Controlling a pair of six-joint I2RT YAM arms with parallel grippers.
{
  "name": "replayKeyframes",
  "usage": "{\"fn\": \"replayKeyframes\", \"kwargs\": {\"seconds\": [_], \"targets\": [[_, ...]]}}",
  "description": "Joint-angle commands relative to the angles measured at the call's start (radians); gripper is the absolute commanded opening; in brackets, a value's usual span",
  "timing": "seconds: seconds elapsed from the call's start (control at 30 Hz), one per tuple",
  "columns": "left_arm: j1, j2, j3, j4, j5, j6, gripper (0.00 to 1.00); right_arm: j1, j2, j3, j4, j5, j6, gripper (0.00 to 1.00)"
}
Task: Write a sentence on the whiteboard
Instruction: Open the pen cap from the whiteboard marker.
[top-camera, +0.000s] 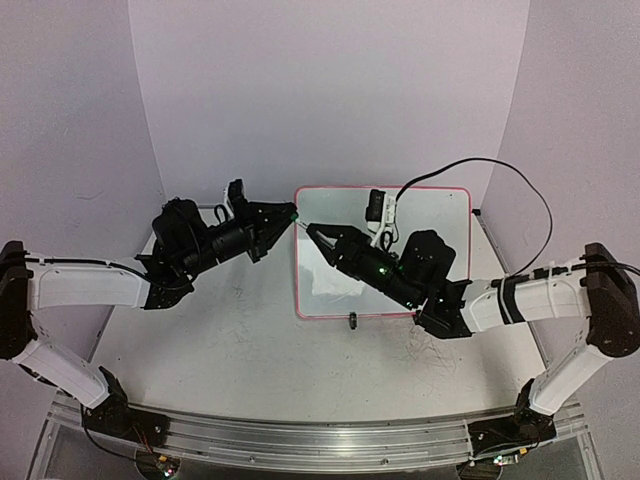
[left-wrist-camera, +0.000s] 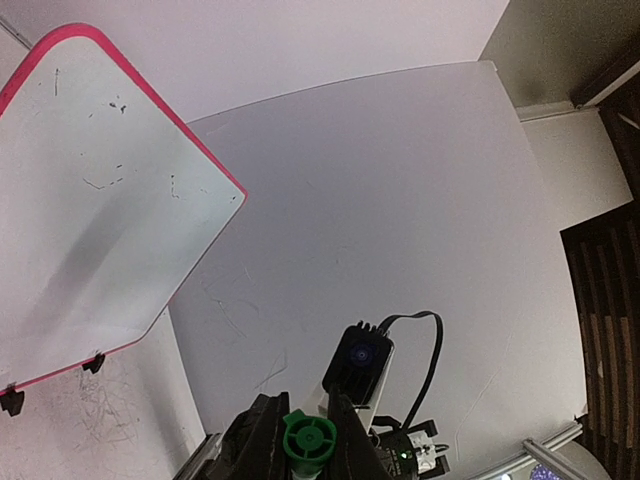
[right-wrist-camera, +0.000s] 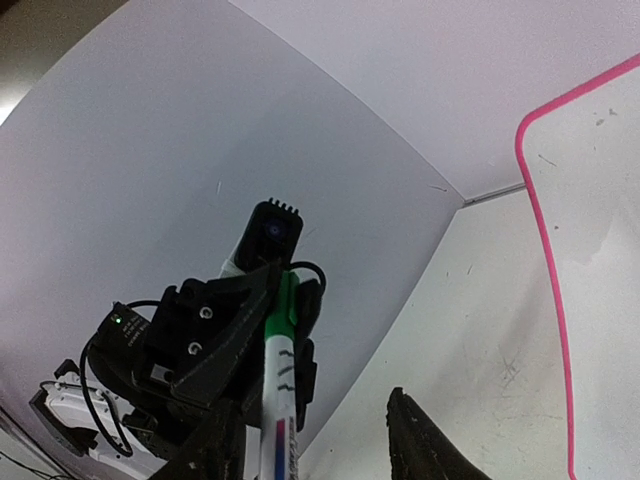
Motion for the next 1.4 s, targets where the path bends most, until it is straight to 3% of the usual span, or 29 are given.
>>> {"fn": "replayKeyframes", "kwargs": {"seconds": [0.0,0.3,0.67,1.2,1.37], "targets": [[-0.008,0.020,0.008,0.067,0.003,-0.021,0.00,0.006,0.022,0.062,0.076,0.027,-0.006,0.45],[-0.012,0.035,0.019,0.074,0.019,-0.011,0.00,0.007,0.062,0.113,0.081,0.021,-0.012,0.41],[-0.018,0.043,0.022,0.077,0.030,-0.005,0.00,0.006,0.065,0.118,0.069,0.032,-0.012,0.24],[-0.019,0.034,0.013,0.077,0.042,0.009,0.00,0.005,0.050,0.131,-0.021,-0.017,-0.035,0.26],[-0.022,0.039,0.014,0.077,0.044,0.007,0.00,0.004,0.048,0.135,-0.022,-0.004,-0.032,0.20]]}}
